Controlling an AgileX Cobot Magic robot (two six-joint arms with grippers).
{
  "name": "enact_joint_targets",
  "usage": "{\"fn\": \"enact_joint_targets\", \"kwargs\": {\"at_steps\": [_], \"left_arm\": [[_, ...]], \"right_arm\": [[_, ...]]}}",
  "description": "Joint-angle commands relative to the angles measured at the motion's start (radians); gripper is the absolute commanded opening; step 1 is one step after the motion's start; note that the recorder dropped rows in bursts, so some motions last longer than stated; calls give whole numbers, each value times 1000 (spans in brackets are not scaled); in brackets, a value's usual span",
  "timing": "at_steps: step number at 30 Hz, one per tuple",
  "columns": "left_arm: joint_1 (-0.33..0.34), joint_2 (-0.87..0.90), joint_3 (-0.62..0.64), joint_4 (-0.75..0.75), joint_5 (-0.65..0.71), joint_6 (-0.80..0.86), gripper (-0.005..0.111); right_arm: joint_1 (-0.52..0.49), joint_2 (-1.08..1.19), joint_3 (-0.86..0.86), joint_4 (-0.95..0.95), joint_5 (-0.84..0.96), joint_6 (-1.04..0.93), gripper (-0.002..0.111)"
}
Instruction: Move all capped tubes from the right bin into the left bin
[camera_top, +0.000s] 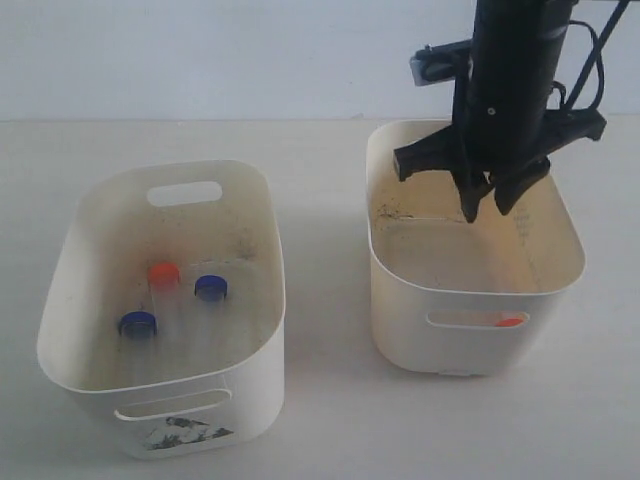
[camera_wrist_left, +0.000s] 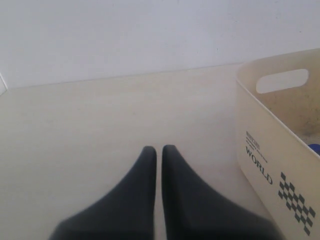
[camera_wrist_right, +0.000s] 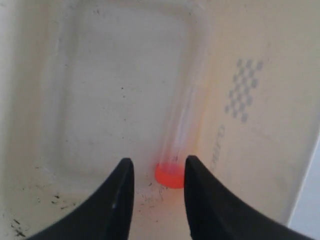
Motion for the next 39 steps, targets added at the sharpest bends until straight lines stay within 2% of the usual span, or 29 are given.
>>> {"fn": "enact_joint_targets", "kwargs": {"at_steps": [1,7,11,13,39], "left_arm": [[1,-2,-4,-11,-9,-12,4],[1,-2,-4,-11,-9,-12,4],[1,-2,-4,-11,-9,-12,4],[1,-2,-4,-11,-9,-12,4],[1,-2,-4,-11,-9,-12,4]], "right_arm": [[-3,-4,24,-17,1,135,32],[-1,-4,24,98,1,171,36],[-1,6,24,105,1,179,60],[-1,16,24,102,1,182,68],[-1,133,24,-8,1,239,69]]}}
